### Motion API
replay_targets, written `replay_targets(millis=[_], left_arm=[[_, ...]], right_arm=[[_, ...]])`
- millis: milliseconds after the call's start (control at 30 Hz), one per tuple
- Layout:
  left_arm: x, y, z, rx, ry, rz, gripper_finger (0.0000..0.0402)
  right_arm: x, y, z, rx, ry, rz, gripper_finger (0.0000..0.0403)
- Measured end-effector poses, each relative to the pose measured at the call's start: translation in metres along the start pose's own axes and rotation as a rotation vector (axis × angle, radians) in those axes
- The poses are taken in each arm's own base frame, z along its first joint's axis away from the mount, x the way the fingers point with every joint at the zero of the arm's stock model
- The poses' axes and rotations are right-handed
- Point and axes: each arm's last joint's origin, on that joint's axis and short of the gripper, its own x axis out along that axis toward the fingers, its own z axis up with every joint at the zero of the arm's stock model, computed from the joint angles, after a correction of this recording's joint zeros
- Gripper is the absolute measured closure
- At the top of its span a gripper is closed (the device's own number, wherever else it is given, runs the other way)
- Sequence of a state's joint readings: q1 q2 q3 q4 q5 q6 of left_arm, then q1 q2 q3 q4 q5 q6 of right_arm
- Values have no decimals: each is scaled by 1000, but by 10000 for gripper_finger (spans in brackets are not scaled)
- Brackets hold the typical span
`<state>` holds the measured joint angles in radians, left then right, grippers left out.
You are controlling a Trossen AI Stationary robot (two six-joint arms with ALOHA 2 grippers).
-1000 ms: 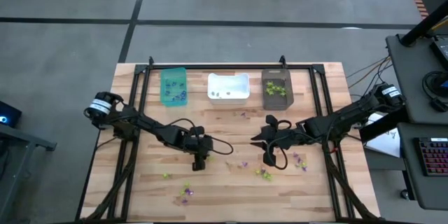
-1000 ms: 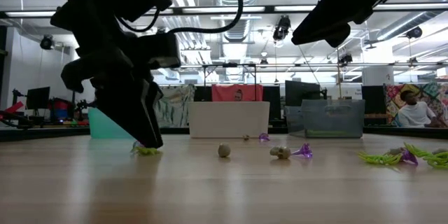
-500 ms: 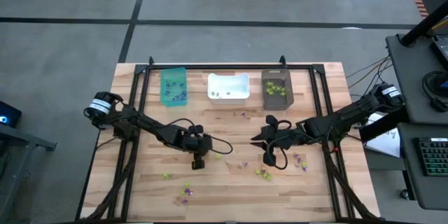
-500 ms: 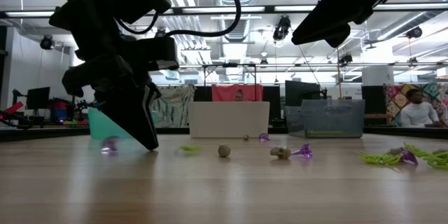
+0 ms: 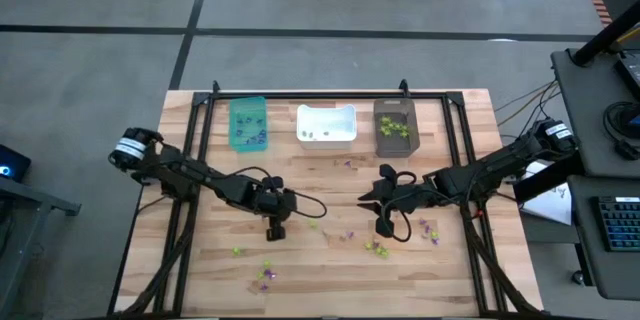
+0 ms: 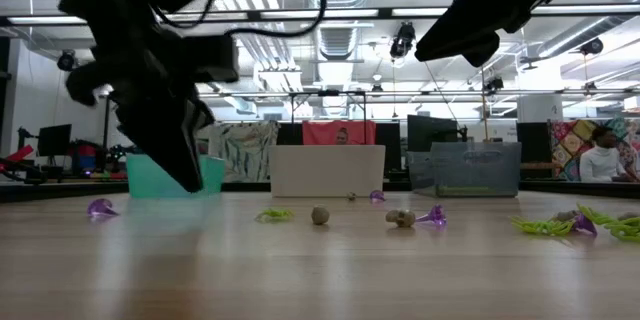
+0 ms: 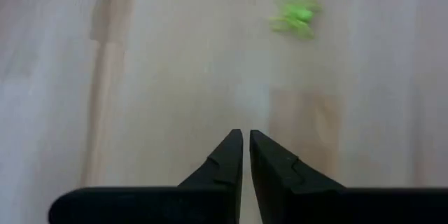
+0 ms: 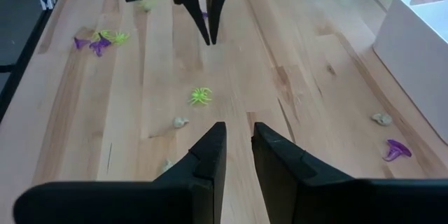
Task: Sort Halloween decoration
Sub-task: Put the purple witch hat toy into the light blue bin
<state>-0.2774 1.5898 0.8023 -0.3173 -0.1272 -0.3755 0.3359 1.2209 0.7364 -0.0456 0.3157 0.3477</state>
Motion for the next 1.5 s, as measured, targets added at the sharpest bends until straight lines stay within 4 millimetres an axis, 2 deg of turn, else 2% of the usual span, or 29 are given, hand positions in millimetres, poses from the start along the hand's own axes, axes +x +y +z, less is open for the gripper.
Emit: replay_targets(millis=[233,333,533,667,1133,1500], left_arm=[[-21,-3,-17,77,145,-25,374],[-23,-4,-25,98,210,-5,348],[-21,-4,-31,122,221,52,277],[-21,-4,-34,142,236,55,252],[-11,0,-48,114,239,32,262],[-9,1,-48,68,207,60,297]], right_arm=[[0,0,1,-3,-9,2,339],[0,0,2,0,-17,5,339],[0,1,3,5,-32,11,339],[0,1,3,5,-33,11,339],[0,1,3,6,-34,11,339],[0,1,4,9,-35,12,339]])
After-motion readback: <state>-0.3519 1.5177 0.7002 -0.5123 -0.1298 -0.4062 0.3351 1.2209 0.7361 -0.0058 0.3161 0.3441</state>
